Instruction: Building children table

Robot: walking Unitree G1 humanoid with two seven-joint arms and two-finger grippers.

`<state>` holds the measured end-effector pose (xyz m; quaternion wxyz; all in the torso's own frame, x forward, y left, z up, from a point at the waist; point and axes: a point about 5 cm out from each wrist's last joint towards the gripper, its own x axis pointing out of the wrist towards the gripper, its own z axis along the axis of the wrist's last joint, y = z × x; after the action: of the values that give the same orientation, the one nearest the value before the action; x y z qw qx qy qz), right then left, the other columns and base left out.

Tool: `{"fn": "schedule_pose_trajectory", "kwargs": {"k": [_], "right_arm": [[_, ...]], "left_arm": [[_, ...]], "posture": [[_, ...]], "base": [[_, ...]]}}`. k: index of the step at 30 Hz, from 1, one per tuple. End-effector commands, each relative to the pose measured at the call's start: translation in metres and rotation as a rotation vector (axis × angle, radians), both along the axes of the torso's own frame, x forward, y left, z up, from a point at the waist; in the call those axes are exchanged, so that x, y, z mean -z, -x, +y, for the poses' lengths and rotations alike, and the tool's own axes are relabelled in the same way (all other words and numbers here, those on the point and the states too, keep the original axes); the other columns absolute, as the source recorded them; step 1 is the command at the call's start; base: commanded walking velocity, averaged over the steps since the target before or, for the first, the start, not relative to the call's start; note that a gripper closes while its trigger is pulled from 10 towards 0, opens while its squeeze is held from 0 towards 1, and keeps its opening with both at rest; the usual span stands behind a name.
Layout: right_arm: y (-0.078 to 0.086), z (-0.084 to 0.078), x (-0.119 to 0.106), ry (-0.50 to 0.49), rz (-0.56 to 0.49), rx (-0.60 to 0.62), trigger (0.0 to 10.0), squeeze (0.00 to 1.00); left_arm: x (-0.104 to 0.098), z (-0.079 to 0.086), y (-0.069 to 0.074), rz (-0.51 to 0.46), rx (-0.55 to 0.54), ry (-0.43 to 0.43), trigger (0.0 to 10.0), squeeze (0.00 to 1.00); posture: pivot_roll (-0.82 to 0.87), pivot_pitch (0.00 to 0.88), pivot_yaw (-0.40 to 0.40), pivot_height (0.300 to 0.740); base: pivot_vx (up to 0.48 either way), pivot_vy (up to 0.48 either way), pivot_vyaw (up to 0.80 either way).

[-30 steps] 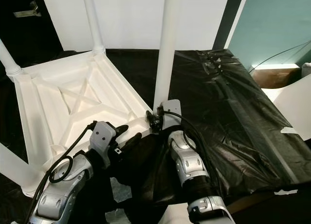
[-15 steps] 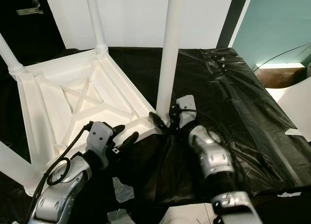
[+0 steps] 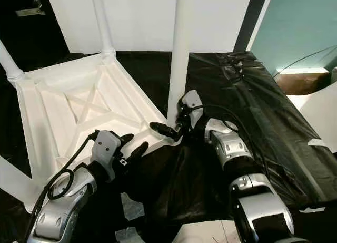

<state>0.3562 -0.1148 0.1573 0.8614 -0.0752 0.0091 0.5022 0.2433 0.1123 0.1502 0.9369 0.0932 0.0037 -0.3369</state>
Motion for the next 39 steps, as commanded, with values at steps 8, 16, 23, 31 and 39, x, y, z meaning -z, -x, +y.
{"fn": "schedule_pose_trajectory", "kwargs": {"k": [8, 16, 23, 31, 39], "right_arm": [[0.006, -0.007, 0.020, 0.035, 0.057, -0.022, 0.0, 0.00], [0.004, -0.004, 0.027, -0.001, 0.053, 0.097, 10.0, 0.00], [0.005, 0.001, 0.038, -0.023, 0.063, 0.328, 10.0, 0.00], [0.012, 0.013, 0.053, -0.096, 0.135, 0.561, 10.0, 0.00], [0.022, 0.028, 0.056, -0.156, 0.157, 0.748, 10.0, 0.00]], "left_arm": [[0.011, 0.002, 0.003, 0.035, -0.031, -0.043, 10.0, 0.00], [0.014, 0.000, 0.001, 0.045, -0.008, -0.050, 10.0, 0.00], [0.014, -0.001, -0.001, 0.042, -0.005, -0.049, 10.0, 0.00], [0.017, -0.003, -0.002, 0.048, -0.011, -0.041, 10.0, 0.00], [0.017, -0.004, -0.002, 0.041, -0.024, -0.030, 10.0, 0.00]], "posture": [[0.21, 0.000, -0.050, 0.740], [0.18, 0.000, -0.042, 0.740], [0.18, 0.000, -0.044, 0.740], [0.18, 0.000, -0.056, 0.740], [0.19, 0.000, -0.081, 0.740]], "base": [[0.000, 0.000, 0.00], [0.000, 0.000, 0.00], [0.000, 0.000, 0.00], [0.000, 0.000, 0.00], [0.000, 0.000, 0.00]]}}
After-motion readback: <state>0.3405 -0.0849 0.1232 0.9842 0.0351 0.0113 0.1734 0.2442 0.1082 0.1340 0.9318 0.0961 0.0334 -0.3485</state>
